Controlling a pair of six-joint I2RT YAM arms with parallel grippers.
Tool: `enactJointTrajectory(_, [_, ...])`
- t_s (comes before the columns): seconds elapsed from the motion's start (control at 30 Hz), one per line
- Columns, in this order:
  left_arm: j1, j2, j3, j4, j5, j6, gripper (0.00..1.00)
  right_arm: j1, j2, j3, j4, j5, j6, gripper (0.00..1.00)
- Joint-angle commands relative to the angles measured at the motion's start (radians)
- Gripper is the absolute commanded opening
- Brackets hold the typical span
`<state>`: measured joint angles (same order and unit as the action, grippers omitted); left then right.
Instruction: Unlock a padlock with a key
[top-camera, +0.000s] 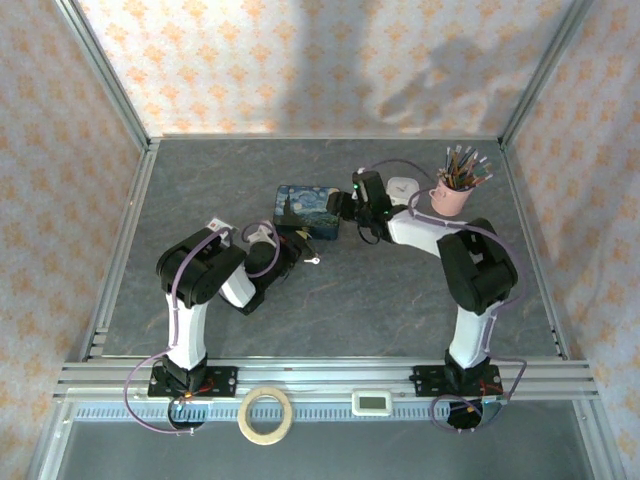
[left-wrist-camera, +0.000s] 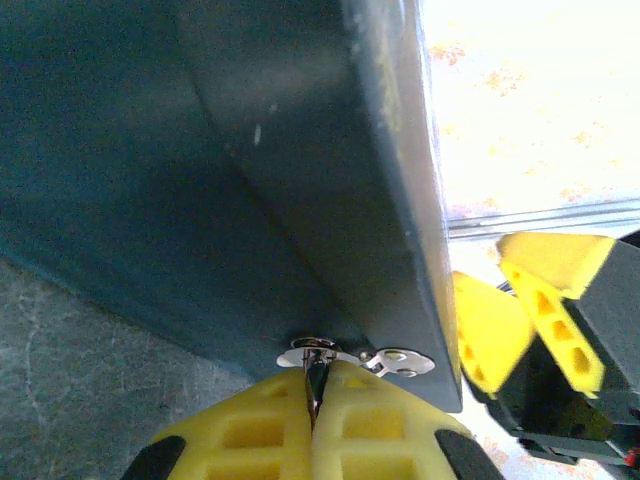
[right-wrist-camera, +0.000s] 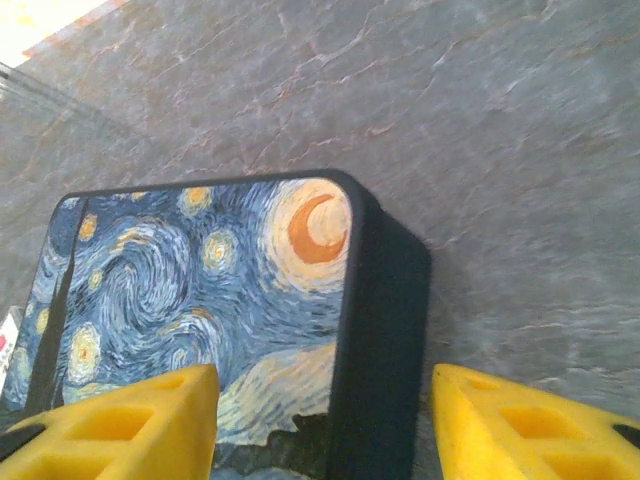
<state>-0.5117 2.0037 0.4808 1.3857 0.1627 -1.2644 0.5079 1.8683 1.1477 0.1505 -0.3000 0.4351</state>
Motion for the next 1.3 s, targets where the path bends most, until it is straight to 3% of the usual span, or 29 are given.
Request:
enactJointTrajectory(0.0, [-0.007, 0.02, -0.013, 0.058, -0.047, -0.023, 0.0, 0.004, 0.006, -0.062, 0.174, -0.058, 0.102, 0.57])
enactJointTrajectory(0.37, [-0.012, 0.018, -0.044, 0.108, -0.139, -0.057, 0.0, 0.006, 0.018, -0.193, 0.257, 0.024, 0.244, 0.52])
enactJointTrajectory(0.63, [-0.013, 0.012, -0.066, 0.141, -0.205, -0.095, 0.0, 0.006, 0.0, -0.255, 0.259, 0.073, 0.275, 0.5])
enactJointTrajectory(1.03, [-0.055, 0.021, -0.09, 0.214, -0.405, -0.192, 0.0, 0.011, -0.002, -0.287, 0.297, 0.078, 0.311, 0.5])
enactJointTrajectory(1.27, [-0.062, 0.05, -0.105, 0.266, -0.451, -0.251, 0.0, 0.023, 0.012, -0.283, 0.302, 0.089, 0.327, 0.5])
